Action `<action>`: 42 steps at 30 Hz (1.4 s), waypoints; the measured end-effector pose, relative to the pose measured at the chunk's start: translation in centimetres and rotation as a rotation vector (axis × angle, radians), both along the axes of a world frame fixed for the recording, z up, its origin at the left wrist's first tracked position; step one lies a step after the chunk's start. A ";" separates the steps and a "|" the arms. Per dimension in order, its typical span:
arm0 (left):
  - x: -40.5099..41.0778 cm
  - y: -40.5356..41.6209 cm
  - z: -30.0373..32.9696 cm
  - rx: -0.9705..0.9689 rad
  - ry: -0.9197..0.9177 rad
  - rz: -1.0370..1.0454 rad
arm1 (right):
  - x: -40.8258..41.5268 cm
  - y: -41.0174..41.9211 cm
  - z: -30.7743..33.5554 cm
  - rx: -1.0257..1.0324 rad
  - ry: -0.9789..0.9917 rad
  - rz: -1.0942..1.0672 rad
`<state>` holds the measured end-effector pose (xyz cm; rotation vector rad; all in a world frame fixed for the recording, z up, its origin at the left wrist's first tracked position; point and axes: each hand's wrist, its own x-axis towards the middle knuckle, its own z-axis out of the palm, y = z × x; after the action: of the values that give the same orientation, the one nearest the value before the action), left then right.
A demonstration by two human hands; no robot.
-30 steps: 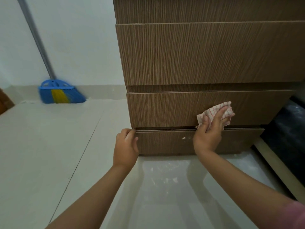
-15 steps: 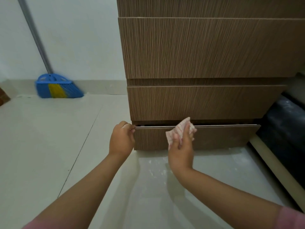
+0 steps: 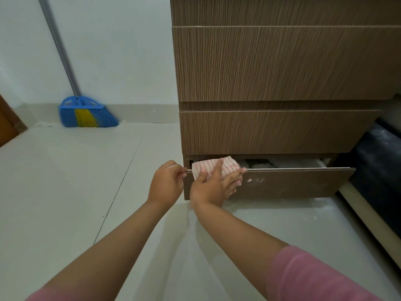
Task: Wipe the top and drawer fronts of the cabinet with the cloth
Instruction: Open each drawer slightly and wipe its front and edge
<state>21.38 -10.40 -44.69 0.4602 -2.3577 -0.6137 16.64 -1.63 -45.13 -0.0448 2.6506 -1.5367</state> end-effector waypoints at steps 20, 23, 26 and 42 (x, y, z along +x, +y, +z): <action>0.1 0.1 0.1 -0.031 -0.033 0.006 | -9.7 11.8 -0.3 0.112 0.064 -0.270; 0.1 0.1 0.1 -0.032 -0.041 0.005 | -11.4 14.4 -0.3 0.146 0.066 -0.272; 0.0 0.2 0.1 -0.033 -0.045 0.010 | -13.0 16.9 -0.5 0.172 0.068 -0.260; 0.2 -0.1 0.2 -0.109 -0.039 -0.028 | -17.9 24.5 -1.4 0.087 0.149 -0.268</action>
<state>21.58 -10.51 -44.46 0.3945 -2.4243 -0.4904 -1.29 22.87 -46.50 0.2183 2.9386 -1.5419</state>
